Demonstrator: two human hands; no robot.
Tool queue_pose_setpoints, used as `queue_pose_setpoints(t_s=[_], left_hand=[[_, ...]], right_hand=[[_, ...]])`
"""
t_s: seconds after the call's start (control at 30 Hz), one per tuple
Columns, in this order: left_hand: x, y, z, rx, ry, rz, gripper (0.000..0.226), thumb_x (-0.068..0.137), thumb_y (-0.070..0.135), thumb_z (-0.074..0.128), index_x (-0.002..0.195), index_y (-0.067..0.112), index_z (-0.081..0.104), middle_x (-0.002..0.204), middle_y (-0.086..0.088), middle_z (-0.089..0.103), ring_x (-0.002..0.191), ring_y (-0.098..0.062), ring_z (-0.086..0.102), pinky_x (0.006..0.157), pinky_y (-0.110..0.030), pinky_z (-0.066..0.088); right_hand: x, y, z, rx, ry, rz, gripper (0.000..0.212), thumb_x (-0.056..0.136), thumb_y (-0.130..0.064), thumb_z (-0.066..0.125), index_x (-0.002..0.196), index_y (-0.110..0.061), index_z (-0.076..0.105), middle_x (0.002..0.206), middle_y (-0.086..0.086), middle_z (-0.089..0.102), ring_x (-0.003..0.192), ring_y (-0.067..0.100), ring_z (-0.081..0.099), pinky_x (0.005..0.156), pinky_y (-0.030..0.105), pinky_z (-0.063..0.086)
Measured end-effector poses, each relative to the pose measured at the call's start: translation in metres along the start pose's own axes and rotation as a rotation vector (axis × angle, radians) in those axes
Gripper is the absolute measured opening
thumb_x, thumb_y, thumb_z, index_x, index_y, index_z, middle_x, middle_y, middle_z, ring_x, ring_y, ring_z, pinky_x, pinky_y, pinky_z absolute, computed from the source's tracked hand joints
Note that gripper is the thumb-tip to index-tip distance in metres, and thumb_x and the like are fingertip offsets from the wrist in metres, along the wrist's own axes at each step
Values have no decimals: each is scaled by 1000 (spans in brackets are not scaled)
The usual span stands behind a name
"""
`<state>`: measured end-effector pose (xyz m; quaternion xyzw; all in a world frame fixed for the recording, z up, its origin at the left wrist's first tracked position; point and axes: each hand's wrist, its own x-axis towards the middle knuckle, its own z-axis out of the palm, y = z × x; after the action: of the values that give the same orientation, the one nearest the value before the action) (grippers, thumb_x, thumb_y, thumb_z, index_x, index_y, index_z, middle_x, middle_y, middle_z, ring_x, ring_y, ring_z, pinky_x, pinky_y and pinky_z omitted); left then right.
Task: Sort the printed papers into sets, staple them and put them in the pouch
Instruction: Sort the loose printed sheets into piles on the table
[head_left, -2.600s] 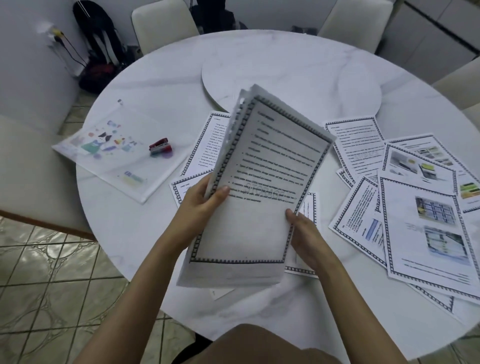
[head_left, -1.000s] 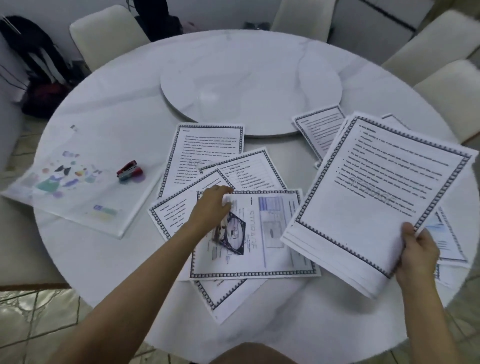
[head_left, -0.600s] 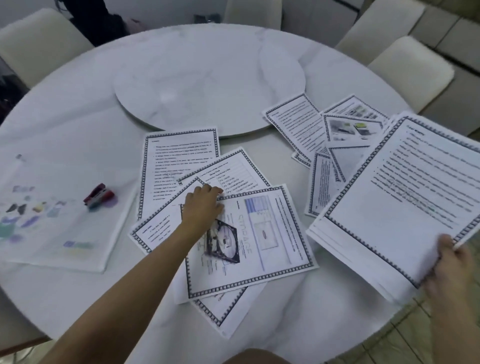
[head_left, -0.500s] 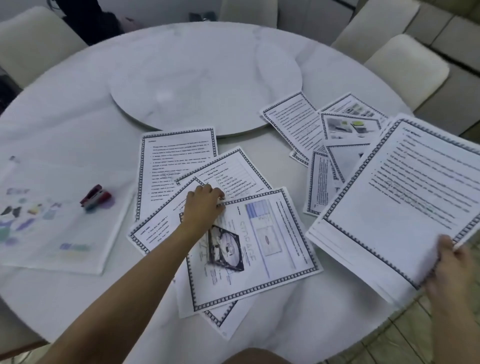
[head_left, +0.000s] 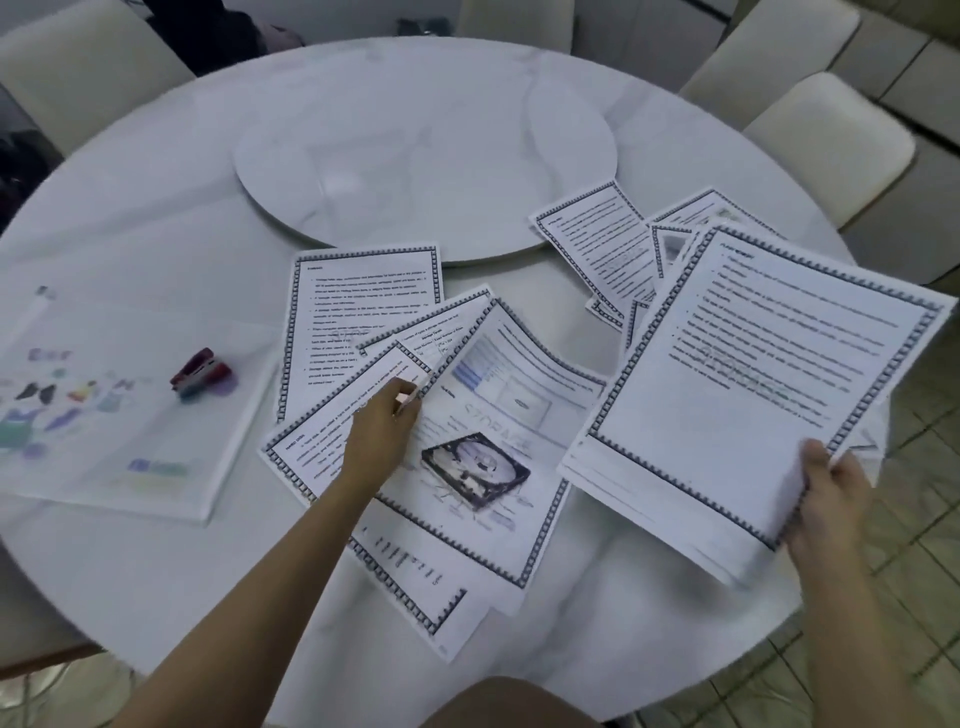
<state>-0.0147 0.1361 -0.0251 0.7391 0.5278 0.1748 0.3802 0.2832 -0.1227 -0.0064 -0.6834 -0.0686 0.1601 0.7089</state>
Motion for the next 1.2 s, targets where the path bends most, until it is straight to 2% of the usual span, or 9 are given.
queue_pose_setpoints(t_s=[0.1, 0.23, 0.4, 0.53, 0.63, 0.77, 0.9, 1.1, 1.2], left_hand=[[-18, -9, 2, -140, 52, -94, 19, 97, 21, 43, 111, 13, 54, 85, -4, 62, 57, -11, 47, 53, -23, 35], [-41, -18, 6, -282, 77, -197, 18, 98, 22, 40, 112, 16, 51, 83, -1, 62, 71, -22, 58, 66, -28, 43], [-62, -18, 12, -414, 85, -293, 13, 99, 24, 36, 107, 22, 45, 89, 1, 63, 82, -23, 64, 82, -40, 51], [-72, -17, 16, -486, 65, -338, 22, 99, 31, 34, 107, 19, 50, 94, 5, 61, 89, -17, 59, 75, -29, 47], [-76, -13, 18, -572, 10, -346, 28, 98, 34, 39, 109, 14, 55, 103, 4, 62, 92, -12, 57, 73, -23, 43], [-81, -6, 19, -606, 35, -322, 31, 94, 19, 49, 125, 16, 49, 115, 2, 59, 102, -17, 58, 86, -30, 45], [-84, -6, 17, -512, 95, -267, 36, 95, 16, 46, 130, 15, 46, 126, -1, 58, 112, -20, 57, 99, -40, 45], [-87, 15, -4, -641, 112, -4, 35, 85, 32, 52, 120, 30, 51, 121, 4, 61, 109, -12, 60, 91, -30, 50], [-85, 26, -14, -756, 120, 65, 24, 90, 19, 55, 111, 30, 52, 114, 5, 63, 103, -9, 62, 84, -24, 52]], right_hand=[[-1, 6, 21, -31, -39, 6, 50, 56, -58, 68, 91, -24, 62, 91, -15, 69, 84, 0, 65, 75, 16, 55], [-7, 17, 53, -92, -152, 26, 47, 58, -55, 65, 90, -21, 61, 79, -20, 71, 77, -3, 65, 68, 14, 54], [-21, 34, 88, -211, -340, 47, 14, 93, -22, 53, 104, -17, 59, 93, -12, 67, 86, 6, 62, 80, 25, 51], [-36, 40, 111, -311, -502, 59, 14, 95, -20, 50, 105, -15, 58, 97, -4, 64, 87, 7, 60, 77, 24, 49], [-44, 48, 124, -397, -609, 84, 11, 94, -20, 51, 100, -17, 60, 95, -1, 66, 93, 21, 62, 85, 37, 51], [-55, 57, 133, -516, -693, 70, 9, 94, -22, 51, 94, -20, 60, 98, 5, 66, 96, 26, 62, 91, 47, 49], [-55, 58, 130, -621, -718, 7, 20, 93, -28, 52, 93, -11, 61, 96, 15, 66, 92, 33, 62, 85, 48, 50], [-48, 42, 137, -450, -737, 33, 22, 91, -30, 55, 108, -16, 55, 106, 3, 62, 94, 15, 59, 72, 19, 45], [-41, 33, 146, -274, -800, 187, 46, 86, -40, 58, 121, -12, 52, 116, 1, 62, 106, 17, 60, 86, 29, 49]])
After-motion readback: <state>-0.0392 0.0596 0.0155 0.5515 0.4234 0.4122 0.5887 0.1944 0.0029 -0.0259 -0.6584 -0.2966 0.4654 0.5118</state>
